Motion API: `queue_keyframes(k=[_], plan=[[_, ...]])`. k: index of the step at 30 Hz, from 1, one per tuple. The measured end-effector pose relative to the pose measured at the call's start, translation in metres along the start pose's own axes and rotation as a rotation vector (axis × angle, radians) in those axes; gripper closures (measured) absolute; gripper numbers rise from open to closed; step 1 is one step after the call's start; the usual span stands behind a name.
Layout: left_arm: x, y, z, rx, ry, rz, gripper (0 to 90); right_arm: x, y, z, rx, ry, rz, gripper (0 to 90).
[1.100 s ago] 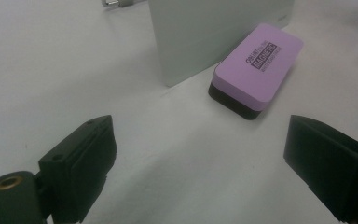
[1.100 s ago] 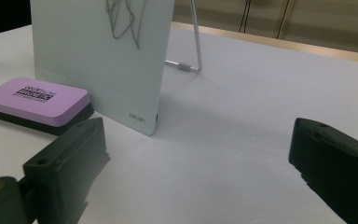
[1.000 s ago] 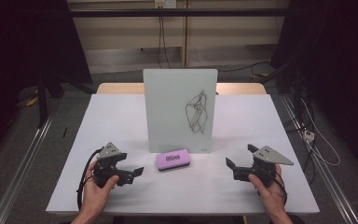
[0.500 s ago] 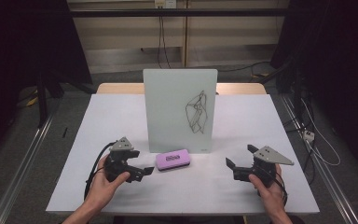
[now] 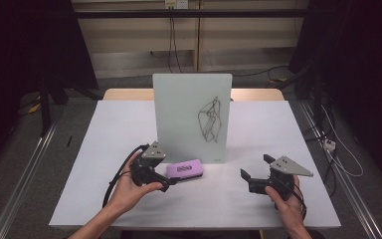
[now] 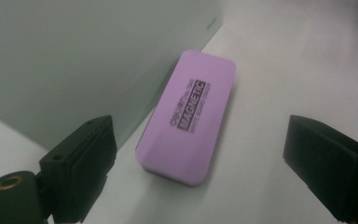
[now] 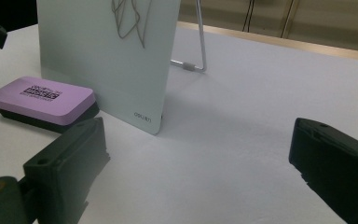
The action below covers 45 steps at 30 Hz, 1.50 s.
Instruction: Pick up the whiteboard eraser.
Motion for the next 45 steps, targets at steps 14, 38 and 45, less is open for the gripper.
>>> queue_keyframes(k=[14,38,45], plan=[[0.034,-0.026,-0.001,0.118,0.075,0.108,9.4,0.0,0.0,-0.001,0.005,0.001,0.005,3.3],[0.057,-0.019,0.008,0.173,0.107,0.223,27.0,-0.002,0.001,0.0,-0.003,-0.001,0.017,3.3],[0.061,-0.02,0.006,0.203,0.106,0.232,32.6,-0.002,0.001,0.001,-0.008,-0.01,0.018,3.2]])
Point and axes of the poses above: each handheld gripper's, and its own axes: x roughly forward along the jaws, y roughly out of its underside, z roughly to its left, the point moved 1 cm from there along x, roughly forward along the jaws, and after that the axes turned 4 degrees about x, right-handed, at the moved point
